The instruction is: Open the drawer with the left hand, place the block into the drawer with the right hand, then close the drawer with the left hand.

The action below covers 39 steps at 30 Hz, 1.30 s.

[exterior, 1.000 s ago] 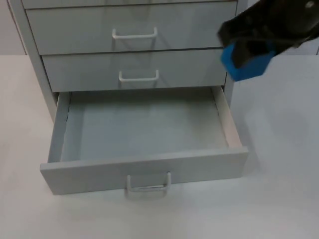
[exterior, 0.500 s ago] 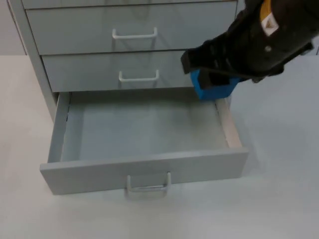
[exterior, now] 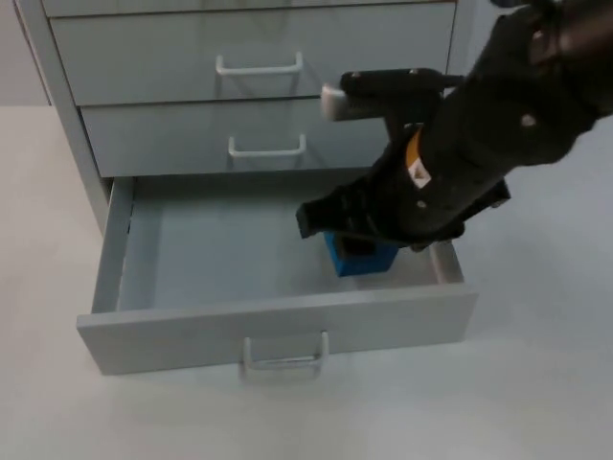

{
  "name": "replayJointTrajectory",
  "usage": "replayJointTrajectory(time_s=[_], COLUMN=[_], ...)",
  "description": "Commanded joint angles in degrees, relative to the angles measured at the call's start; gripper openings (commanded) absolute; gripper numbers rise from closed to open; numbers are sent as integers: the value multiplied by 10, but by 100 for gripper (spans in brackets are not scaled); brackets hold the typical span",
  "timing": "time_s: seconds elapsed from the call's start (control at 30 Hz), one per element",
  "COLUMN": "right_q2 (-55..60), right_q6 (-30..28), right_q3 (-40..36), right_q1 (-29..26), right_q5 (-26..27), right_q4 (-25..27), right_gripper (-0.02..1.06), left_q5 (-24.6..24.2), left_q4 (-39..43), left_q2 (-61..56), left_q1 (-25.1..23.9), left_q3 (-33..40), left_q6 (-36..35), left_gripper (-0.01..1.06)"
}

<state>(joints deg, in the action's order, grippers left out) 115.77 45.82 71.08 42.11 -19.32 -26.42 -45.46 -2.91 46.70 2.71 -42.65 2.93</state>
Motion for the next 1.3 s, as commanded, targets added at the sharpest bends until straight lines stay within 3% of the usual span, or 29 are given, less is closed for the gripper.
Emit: replayJointTrajectory(time_s=[0.0, 0.27, 0.37, 0.4, 0.53, 0.67, 0.93, 1.07, 1.27], right_q2=[19, 57, 59, 59, 59, 45, -36, -101, -144], right_q6=[-2, -9, -9, -9, -9, -9, -10, -55, -71], right_q3=[20, 38, 38, 38, 38, 38, 38, 37, 12], right_q1=[5, 5, 5, 5, 5, 5, 13, 45, 73], right_q5=[6, 8, 13, 13, 10, -7, -104, -161, -182], right_q4=[-2, -5, -5, -5, -3, -3, -3, 2, 2], right_gripper=[0, 3, 28, 28, 70, 82, 83, 83, 83], left_q5=[8, 8, 8, 8, 8, 8, 8, 8, 8], left_q4=[-6, -6, -6, -6, -6, -6, -8, -8, -8], left_q2=[-4, -4, -4, -4, -4, -4, -4, -4, -4], left_q1=[-2, -2, -2, -2, -2, -2, -2, -2, -2], left_q3=[3, 3, 3, 3, 3, 3, 3, 3, 3], left_q6=[-1, -1, -1, -1, -1, -1, -1, -1, -1], left_gripper=[105, 105, 105, 105, 105, 105, 105, 105, 105])
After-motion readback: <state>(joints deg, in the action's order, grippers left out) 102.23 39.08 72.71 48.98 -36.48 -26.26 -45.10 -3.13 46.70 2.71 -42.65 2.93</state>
